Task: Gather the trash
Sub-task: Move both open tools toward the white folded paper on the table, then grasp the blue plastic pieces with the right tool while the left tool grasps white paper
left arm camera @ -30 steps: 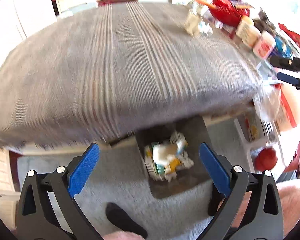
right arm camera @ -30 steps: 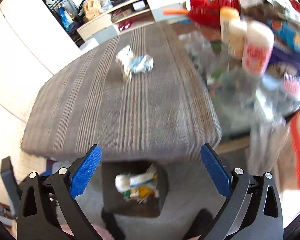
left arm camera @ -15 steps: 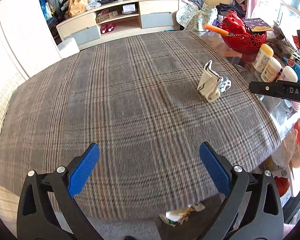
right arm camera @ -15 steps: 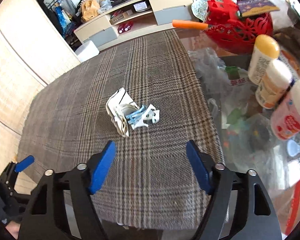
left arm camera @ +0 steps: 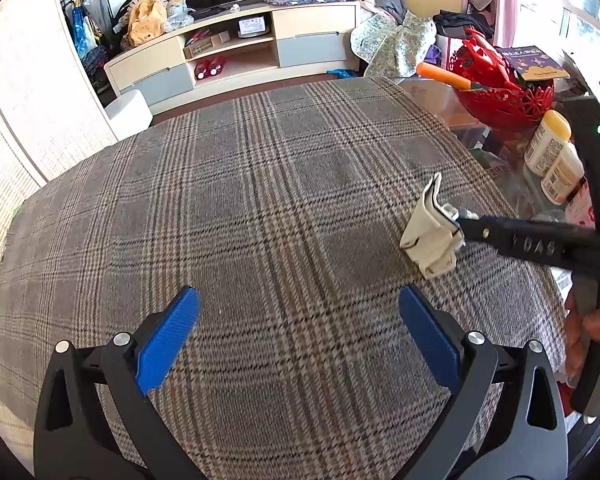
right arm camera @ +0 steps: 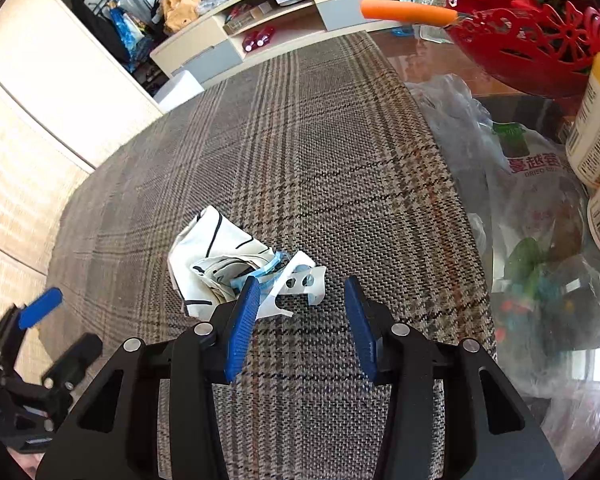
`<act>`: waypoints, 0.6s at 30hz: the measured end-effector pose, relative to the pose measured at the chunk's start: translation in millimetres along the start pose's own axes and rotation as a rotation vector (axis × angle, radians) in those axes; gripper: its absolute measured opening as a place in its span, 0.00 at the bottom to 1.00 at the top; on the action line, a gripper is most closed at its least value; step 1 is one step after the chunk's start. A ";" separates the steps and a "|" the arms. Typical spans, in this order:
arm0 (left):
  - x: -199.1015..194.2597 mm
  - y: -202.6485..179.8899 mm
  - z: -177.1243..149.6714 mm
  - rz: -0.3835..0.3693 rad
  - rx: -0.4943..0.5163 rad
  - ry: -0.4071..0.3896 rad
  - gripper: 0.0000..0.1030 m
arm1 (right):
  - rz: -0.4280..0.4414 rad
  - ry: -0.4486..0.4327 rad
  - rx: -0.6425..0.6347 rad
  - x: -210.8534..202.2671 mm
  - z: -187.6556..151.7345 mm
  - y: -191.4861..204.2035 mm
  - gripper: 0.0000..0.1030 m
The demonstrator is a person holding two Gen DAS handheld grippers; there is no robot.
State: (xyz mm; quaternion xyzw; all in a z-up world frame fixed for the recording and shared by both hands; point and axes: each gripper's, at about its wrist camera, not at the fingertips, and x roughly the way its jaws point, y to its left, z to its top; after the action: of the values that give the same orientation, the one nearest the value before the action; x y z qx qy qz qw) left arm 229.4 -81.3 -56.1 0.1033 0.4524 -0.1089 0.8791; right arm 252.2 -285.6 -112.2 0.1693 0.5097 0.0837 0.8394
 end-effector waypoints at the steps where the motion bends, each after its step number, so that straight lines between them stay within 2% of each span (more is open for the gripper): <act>1: 1.3 -0.9 2.9 -0.004 -0.002 -0.004 0.92 | -0.004 0.007 -0.016 1.4 -0.7 2.4 0.29; 2: 2.0 -2.5 5.8 -0.007 -0.003 -0.008 0.92 | -0.007 0.005 -0.031 1.3 -1.3 5.1 0.24; 4: 3.7 -6.8 13.4 -0.015 -0.004 -0.017 0.92 | -0.018 -0.005 -0.062 0.1 -2.1 8.0 0.19; 5: 5.5 -9.7 18.0 -0.020 -0.008 -0.021 0.92 | -0.026 -0.008 -0.077 -1.2 -2.1 10.0 0.13; 13: 20.7 -34.8 38.6 -0.063 -0.024 -0.018 0.91 | -0.121 -0.018 -0.169 -23.0 -4.3 13.3 0.11; 18: 35.6 -59.1 43.4 -0.061 0.028 0.005 0.82 | -0.155 -0.021 -0.188 -34.1 -7.0 1.4 0.11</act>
State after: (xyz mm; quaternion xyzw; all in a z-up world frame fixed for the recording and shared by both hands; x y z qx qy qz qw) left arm 266.3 -153.4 -65.4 0.1019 0.4560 -0.1414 0.8727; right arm 230.1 -293.6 -86.4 0.0508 0.5024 0.0641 0.8608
